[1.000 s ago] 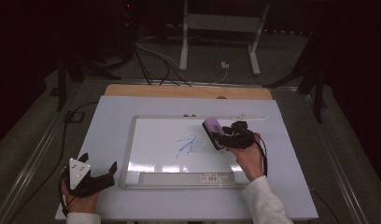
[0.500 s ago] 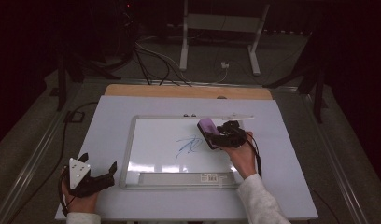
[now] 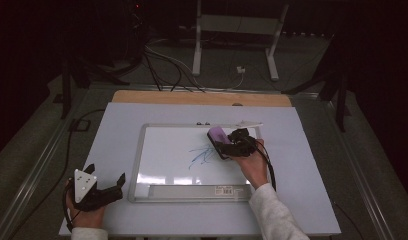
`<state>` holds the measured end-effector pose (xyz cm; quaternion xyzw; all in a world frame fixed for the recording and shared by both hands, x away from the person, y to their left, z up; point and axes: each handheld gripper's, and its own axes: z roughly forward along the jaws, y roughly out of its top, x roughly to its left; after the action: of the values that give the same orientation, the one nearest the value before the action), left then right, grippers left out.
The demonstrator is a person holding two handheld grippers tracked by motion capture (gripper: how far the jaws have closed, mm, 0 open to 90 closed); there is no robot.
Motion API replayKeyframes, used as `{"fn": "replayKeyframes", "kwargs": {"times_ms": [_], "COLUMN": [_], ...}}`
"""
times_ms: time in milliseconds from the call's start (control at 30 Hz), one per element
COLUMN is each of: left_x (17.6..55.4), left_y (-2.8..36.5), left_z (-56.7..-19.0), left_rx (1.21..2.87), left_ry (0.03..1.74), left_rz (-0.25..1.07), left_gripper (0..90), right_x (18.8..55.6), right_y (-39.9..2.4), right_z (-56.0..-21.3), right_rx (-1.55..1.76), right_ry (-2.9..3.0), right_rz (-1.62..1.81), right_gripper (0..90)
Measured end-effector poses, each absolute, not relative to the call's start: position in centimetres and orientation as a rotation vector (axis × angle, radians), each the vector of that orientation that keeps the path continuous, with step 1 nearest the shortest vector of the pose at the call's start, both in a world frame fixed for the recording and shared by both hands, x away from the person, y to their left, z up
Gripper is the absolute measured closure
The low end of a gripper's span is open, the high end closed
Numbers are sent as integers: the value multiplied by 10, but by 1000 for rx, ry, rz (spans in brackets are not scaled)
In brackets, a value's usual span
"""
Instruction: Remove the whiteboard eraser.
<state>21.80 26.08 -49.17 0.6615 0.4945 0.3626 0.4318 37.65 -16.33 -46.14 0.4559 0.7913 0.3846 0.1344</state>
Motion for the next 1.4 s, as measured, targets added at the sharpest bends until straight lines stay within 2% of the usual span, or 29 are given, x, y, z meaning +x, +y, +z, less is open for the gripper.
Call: {"fn": "replayKeyframes", "kwargs": {"times_ms": [1400], "left_x": [218], "left_y": [261], "left_z": [-492], "left_rx": [1652], "left_ry": [1230], "left_rz": [903], "left_gripper": [5], "right_x": [395], "right_y": [-144], "right_z": [-496], "right_rx": [1275], "right_ry": [2300], "right_rz": [885], "right_gripper": [406]}}
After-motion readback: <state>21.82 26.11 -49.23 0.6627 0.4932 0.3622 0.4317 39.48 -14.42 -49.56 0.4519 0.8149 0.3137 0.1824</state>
